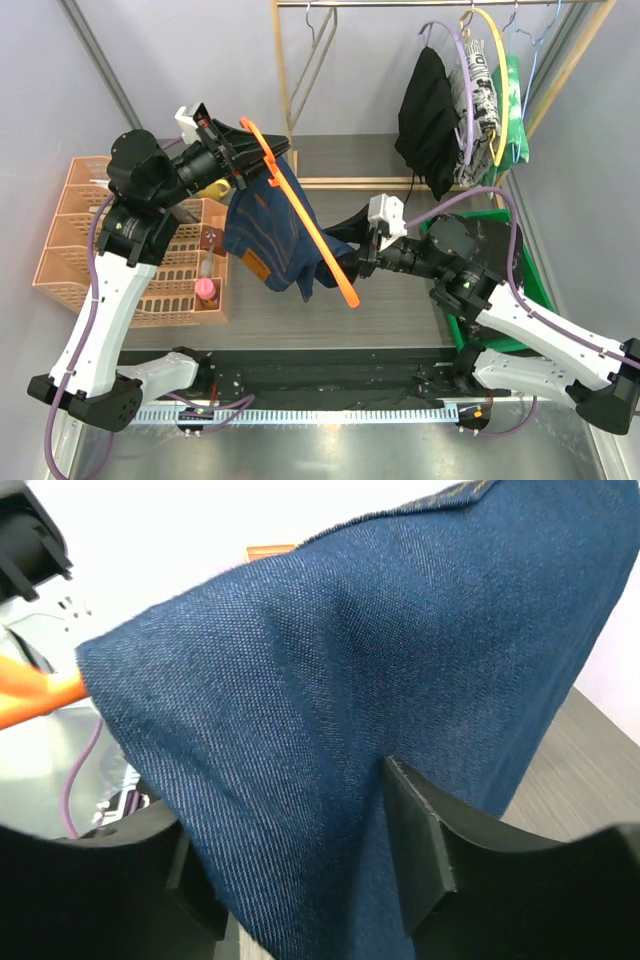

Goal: Remove the trousers from the hanger

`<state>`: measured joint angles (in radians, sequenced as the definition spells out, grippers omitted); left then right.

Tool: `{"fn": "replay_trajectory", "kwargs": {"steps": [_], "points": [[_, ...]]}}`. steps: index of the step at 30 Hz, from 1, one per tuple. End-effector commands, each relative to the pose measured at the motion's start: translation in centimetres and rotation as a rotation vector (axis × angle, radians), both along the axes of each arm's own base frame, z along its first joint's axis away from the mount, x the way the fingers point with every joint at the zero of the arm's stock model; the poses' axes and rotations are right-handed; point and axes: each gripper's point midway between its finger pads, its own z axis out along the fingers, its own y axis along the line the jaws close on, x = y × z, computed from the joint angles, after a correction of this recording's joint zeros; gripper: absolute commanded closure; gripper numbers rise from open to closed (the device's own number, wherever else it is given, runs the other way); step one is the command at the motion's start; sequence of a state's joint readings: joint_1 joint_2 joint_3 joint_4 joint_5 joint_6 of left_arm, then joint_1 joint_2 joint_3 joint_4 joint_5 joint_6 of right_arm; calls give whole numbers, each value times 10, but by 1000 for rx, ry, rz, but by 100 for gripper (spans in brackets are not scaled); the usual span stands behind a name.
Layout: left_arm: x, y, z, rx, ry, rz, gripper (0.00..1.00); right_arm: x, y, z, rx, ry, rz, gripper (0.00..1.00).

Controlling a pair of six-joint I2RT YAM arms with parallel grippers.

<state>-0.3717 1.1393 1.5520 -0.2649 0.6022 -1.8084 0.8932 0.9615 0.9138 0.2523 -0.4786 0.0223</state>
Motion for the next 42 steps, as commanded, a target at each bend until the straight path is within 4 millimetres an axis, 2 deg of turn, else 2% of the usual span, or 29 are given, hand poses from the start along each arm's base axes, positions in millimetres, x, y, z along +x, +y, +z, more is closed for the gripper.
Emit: {"fn": "replay_trajectory", "kwargs": {"steps": [1, 3, 9, 13, 17, 24, 26, 27, 30, 33, 36, 41, 42], "points": [[-32, 9, 51, -83, -169, -39, 100, 11, -4, 22, 24, -84, -101, 43], [-33, 8, 51, -82, -170, -44, 100, 13, -8, 20, 8, -95, -125, 46], [-31, 8, 49, -80, -169, -42, 100, 21, -22, 29, 25, -123, -210, 62], [-31, 8, 49, -79, -170, -41, 100, 26, -20, 41, 88, -118, -232, 85], [-30, 8, 41, -64, -163, -38, 100, 30, -23, 59, 166, -88, -272, 99], [-31, 8, 10, 9, -132, -14, 100, 30, -59, 98, 311, -32, -384, 99], [-32, 9, 0, 29, -121, -11, 100, 24, -69, 108, 330, -27, -387, 99], [-30, 10, -6, 35, -110, 1, 100, 21, -83, 120, 363, -7, -414, 99], [-29, 10, -20, 45, -86, 3, 100, 18, -96, 134, 406, 24, -434, 99], [-28, 10, -32, 55, -71, 5, 100, 18, -101, 141, 416, 47, -443, 99], [-27, 10, -42, 69, -61, 8, 100, 17, -105, 160, 448, 67, -448, 99], [-23, 8, -60, 93, -38, 7, 100, 21, -97, 179, 469, 86, -432, 99], [-22, 7, -66, 102, -31, 4, 100, 19, -100, 190, 487, 79, -429, 99]]}}
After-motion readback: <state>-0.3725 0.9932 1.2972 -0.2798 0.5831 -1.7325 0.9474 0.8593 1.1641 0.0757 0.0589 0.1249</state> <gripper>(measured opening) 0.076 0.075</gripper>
